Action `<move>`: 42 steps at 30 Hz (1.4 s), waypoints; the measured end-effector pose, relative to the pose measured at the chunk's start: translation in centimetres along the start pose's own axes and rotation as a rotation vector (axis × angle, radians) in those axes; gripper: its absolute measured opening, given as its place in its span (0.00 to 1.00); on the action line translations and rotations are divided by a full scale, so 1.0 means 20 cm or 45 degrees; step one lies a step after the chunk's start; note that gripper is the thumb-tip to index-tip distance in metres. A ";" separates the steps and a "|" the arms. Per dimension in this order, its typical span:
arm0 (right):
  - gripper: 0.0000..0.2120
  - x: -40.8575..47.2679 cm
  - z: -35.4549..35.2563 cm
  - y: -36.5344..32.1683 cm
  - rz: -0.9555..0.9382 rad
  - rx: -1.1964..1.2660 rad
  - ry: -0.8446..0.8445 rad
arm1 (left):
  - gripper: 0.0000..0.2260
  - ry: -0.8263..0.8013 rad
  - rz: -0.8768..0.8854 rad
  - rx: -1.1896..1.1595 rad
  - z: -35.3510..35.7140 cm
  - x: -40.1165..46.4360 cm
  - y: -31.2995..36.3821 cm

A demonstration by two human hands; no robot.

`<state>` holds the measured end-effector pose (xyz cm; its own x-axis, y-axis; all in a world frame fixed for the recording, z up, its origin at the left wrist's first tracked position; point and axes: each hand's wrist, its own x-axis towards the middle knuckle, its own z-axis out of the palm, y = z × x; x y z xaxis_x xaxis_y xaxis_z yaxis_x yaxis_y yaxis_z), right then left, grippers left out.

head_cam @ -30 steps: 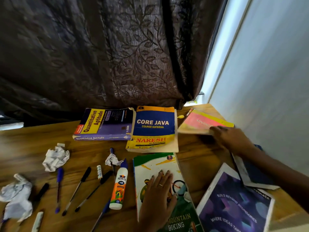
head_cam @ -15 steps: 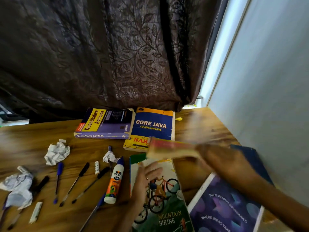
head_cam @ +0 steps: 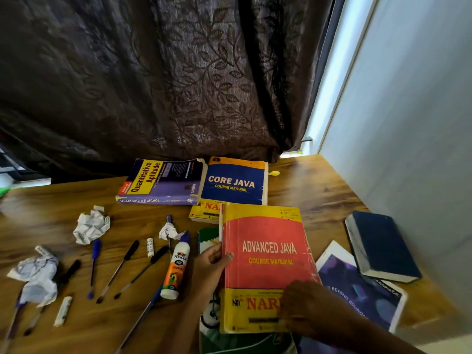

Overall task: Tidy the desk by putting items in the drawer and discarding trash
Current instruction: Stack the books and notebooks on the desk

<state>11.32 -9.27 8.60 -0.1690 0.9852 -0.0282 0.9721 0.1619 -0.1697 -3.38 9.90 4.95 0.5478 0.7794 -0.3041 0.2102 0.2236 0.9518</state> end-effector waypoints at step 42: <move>0.17 1.17 -0.15 0.78 1.595 1.558 0.481 | 0.30 -0.041 -0.070 -0.025 -0.10 -0.06 -0.17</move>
<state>23.02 16.56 8.21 0.7136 0.4625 -0.5262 -0.2120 -0.5733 -0.7914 -6.36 9.31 2.22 0.5614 0.7465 -0.3571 0.2252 0.2774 0.9340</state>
